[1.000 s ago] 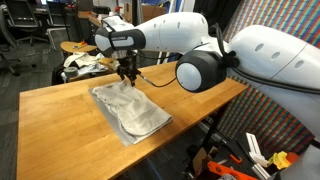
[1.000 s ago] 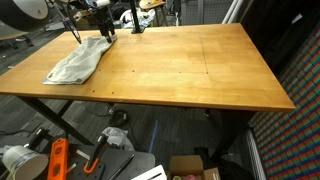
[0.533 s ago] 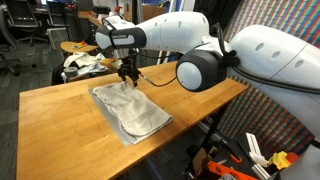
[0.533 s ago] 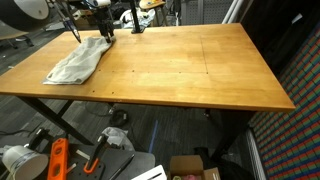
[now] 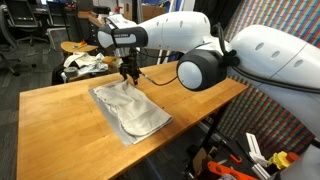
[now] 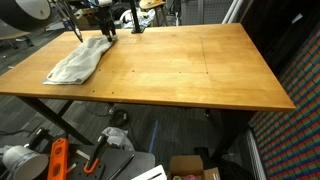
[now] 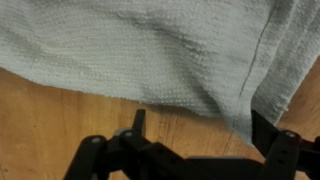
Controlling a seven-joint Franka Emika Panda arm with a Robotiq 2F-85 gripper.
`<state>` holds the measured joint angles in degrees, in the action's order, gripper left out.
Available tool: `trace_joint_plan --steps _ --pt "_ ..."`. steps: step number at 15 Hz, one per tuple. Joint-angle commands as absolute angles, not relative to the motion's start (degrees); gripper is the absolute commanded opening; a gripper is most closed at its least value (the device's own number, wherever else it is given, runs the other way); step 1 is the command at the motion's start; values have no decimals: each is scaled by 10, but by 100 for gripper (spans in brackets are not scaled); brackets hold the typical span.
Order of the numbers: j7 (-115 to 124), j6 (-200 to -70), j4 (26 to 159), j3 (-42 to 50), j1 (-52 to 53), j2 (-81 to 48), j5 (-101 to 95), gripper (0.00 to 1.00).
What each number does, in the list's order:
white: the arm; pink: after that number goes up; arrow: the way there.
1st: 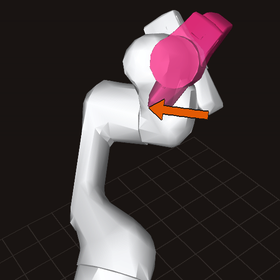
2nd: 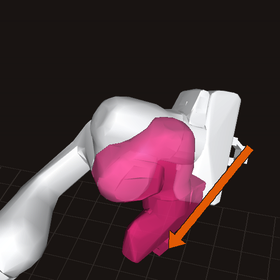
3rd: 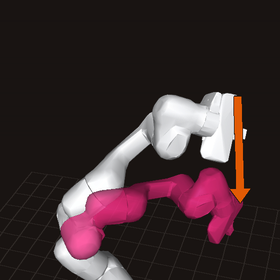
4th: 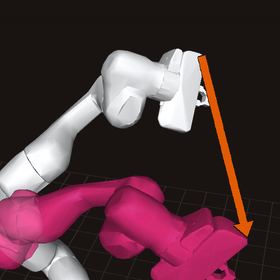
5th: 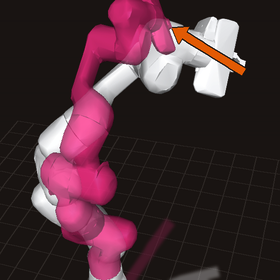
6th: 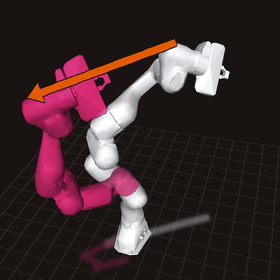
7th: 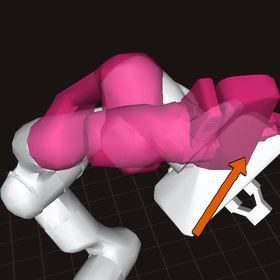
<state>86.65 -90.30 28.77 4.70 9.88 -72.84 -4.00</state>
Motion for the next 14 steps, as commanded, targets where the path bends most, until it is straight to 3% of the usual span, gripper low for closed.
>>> trace_joint_plan --steps 1,14 --pt "894 -910 265 48 92 -735 -34 100" --pt "937 -914 266 46 78 -731 -33 100"
